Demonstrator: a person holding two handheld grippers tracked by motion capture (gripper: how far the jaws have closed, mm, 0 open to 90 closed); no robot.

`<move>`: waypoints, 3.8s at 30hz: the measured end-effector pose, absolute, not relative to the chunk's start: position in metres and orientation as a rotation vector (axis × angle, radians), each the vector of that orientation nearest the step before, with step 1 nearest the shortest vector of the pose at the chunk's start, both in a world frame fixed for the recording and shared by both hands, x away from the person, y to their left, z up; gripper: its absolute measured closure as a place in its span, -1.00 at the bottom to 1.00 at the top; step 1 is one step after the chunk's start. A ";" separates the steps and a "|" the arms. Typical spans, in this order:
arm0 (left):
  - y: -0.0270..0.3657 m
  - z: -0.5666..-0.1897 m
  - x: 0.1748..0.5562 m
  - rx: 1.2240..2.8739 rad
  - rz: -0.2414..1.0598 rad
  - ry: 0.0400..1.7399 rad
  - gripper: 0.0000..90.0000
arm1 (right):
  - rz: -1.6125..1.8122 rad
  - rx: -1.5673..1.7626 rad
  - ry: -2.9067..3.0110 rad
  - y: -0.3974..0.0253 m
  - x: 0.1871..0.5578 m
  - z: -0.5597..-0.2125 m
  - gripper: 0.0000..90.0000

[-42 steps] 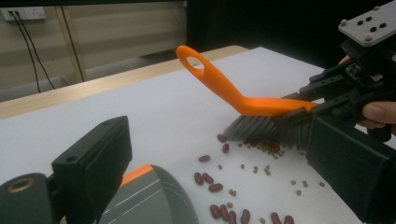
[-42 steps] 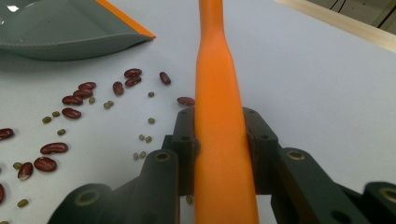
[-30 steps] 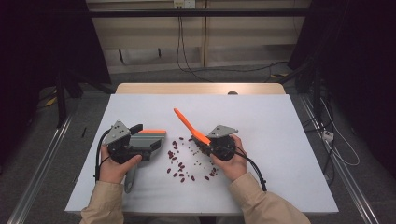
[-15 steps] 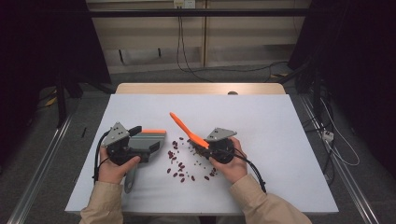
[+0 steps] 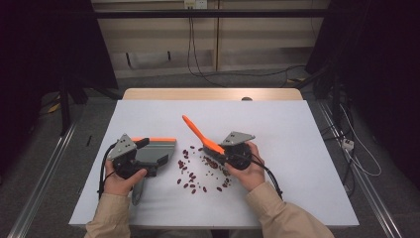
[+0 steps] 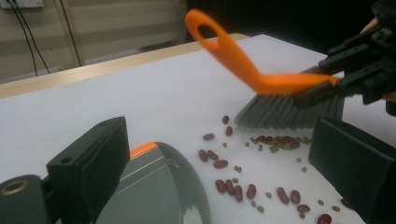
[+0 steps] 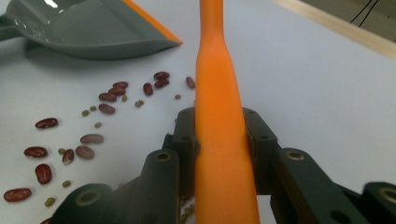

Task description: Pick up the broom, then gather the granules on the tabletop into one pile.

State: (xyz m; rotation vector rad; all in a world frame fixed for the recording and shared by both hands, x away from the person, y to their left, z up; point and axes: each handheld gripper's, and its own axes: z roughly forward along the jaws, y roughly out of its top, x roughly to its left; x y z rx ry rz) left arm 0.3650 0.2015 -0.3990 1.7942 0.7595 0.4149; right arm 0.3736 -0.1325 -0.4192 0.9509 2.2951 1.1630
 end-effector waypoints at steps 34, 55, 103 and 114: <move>0.210 -0.402 0.365 1.777 0.388 0.788 -0.88 | 1.367 0.742 2.337 -0.153 0.465 -0.421 0.58; 0.214 -0.404 0.364 1.785 0.382 0.802 -0.88 | 1.331 0.466 2.475 -0.114 0.483 -0.438 0.57; 0.225 -0.405 0.366 1.770 0.395 0.825 -0.88 | 1.335 0.270 2.626 -0.119 0.431 -0.434 0.55; 0.231 -0.406 0.367 1.762 0.404 0.843 -0.88 | 1.339 0.251 2.650 -0.122 0.419 -0.432 0.55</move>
